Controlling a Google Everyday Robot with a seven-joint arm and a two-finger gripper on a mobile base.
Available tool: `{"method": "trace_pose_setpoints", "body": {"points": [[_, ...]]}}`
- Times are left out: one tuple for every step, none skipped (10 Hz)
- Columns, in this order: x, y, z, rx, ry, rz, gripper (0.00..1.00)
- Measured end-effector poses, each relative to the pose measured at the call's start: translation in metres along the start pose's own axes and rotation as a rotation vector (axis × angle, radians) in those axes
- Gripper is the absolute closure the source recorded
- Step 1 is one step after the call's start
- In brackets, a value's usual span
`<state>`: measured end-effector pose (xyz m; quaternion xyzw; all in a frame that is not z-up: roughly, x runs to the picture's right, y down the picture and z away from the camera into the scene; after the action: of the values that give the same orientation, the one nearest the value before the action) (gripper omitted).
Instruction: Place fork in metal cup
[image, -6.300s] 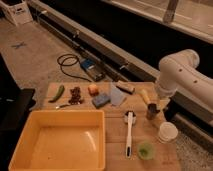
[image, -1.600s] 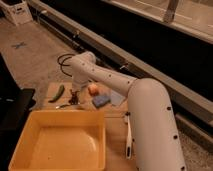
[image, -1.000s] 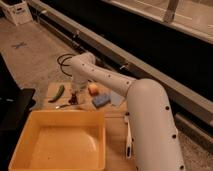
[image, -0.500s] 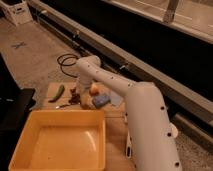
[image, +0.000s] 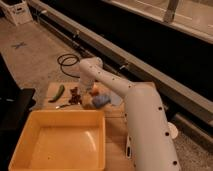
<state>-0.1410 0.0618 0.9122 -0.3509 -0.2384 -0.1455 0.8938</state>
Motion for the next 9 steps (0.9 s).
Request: {"method": "trace_pose_setpoints", "body": {"points": [[0.0, 0.0, 0.002, -0.003, -0.005, 0.002, 0.35], [0.0, -0.001, 0.004, -0.005, -0.01, 0.006, 0.35], [0.001, -0.001, 0.006, -0.005, -0.013, 0.01, 0.35], [0.005, -0.002, 0.005, -0.002, -0.019, 0.021, 0.35], [0.01, -0.002, 0.004, 0.002, -0.021, 0.033, 0.35], [0.015, -0.002, 0.003, 0.005, -0.022, 0.042, 0.35], [0.018, -0.004, 0.003, 0.006, -0.023, 0.051, 0.35], [0.02, -0.004, 0.005, -0.003, -0.026, 0.06, 0.35], [0.02, -0.004, 0.007, -0.011, -0.03, 0.064, 0.35]]}}
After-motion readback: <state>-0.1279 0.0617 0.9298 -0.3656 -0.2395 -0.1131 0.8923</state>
